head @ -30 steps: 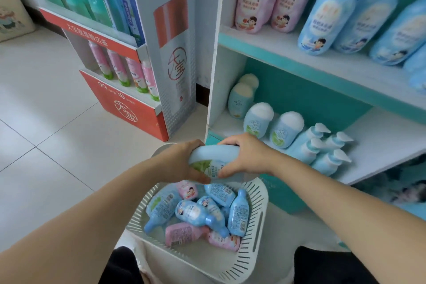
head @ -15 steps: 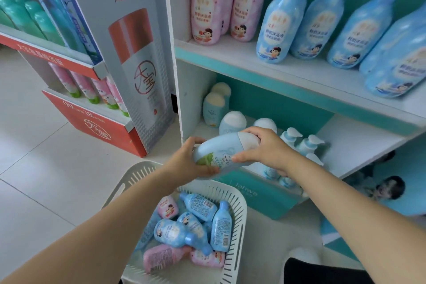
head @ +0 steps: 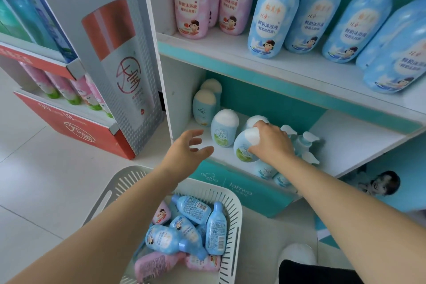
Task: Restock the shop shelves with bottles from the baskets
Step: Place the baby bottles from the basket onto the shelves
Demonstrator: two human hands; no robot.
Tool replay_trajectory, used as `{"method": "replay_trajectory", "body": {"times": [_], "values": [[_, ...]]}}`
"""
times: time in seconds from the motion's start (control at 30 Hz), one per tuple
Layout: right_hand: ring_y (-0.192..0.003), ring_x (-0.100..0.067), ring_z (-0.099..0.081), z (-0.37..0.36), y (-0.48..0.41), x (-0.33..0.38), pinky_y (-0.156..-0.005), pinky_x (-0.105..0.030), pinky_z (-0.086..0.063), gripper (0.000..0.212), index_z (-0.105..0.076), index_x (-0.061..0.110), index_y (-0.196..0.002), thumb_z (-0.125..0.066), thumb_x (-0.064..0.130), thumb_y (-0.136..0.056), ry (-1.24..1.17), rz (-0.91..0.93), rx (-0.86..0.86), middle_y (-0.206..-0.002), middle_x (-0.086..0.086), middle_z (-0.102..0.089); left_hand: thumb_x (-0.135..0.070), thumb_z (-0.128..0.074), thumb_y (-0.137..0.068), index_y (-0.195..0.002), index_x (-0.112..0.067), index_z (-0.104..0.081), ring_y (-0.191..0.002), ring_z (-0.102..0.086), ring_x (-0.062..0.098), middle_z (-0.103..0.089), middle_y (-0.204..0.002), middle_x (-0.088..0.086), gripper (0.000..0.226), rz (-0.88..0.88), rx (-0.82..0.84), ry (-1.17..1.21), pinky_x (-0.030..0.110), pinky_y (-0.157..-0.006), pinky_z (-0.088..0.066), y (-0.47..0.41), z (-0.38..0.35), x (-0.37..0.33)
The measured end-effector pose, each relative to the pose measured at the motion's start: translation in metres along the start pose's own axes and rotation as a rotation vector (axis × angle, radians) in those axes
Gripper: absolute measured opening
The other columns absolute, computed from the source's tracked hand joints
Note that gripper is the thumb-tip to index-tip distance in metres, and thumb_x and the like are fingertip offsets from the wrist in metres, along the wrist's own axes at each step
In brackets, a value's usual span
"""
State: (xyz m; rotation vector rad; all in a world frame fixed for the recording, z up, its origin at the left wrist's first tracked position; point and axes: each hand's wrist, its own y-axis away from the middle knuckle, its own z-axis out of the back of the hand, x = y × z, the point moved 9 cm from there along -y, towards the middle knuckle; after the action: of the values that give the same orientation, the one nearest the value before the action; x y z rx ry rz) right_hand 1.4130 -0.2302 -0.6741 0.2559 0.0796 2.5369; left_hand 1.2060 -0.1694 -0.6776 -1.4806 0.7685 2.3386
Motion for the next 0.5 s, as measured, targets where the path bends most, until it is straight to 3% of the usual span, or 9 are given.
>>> {"method": "replay_trajectory", "body": {"times": [0.5], "values": [[-0.104,-0.034,-0.058,-0.037,-0.02,0.008,-0.068,-0.032,-0.041,0.046,-0.046,0.01,-0.118,-0.071,0.016,-0.08,0.071,-0.016,0.063,-0.118,-0.013,-0.054,-0.029,-0.063,-0.087,-0.131,-0.024,-0.046,-0.108,-0.057,0.015,-0.055,-0.125,-0.002,0.048,0.004,-0.024,-0.142,0.024,-0.084,-0.045,0.017,0.047,0.021]]}}
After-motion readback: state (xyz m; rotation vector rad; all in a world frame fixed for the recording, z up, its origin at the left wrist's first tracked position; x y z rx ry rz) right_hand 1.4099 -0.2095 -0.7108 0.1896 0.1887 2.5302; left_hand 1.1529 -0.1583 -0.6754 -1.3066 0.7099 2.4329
